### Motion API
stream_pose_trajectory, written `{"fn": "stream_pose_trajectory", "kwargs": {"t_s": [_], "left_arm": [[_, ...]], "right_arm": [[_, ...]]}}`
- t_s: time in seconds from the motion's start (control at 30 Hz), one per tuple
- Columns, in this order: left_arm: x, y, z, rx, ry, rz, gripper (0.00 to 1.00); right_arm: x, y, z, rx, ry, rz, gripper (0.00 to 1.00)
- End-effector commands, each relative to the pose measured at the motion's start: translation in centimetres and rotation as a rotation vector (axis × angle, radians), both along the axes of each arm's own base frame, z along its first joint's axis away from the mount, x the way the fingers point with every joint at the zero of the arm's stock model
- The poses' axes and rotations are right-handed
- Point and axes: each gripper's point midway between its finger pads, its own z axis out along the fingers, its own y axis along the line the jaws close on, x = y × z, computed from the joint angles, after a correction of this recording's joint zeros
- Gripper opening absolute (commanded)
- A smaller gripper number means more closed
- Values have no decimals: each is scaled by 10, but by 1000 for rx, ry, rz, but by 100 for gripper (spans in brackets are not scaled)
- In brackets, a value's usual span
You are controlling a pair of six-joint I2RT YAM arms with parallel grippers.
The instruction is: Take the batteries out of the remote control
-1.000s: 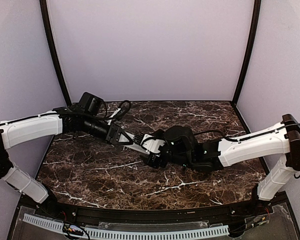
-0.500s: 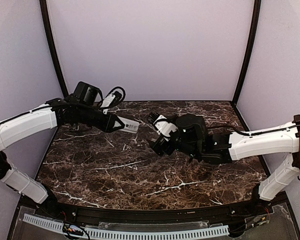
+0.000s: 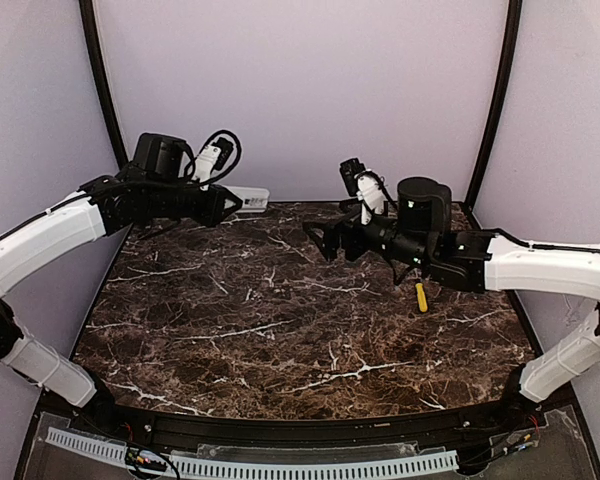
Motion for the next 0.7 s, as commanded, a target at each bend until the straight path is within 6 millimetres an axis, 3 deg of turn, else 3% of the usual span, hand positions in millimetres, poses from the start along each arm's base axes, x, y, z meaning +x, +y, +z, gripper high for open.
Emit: {"fn": "stream_pose_trajectory", "kwargs": {"t_s": [0.0,0.17,0.4,0.67], "left_arm": [[-11,-30,2,-110,29,-180,0],[-20,-47,-11,-275,194,-244,0],[-25,-68,-24,-463,398,-291,0],[-24,-72,-24,-603,519,-302,0]], "right_arm": [[-13,3,54,229,40,93,99],[-10,-7,73,344,125,95,99],[7,-18,71,483,315,43,97],[14,2,60,550,475,93,94]]}}
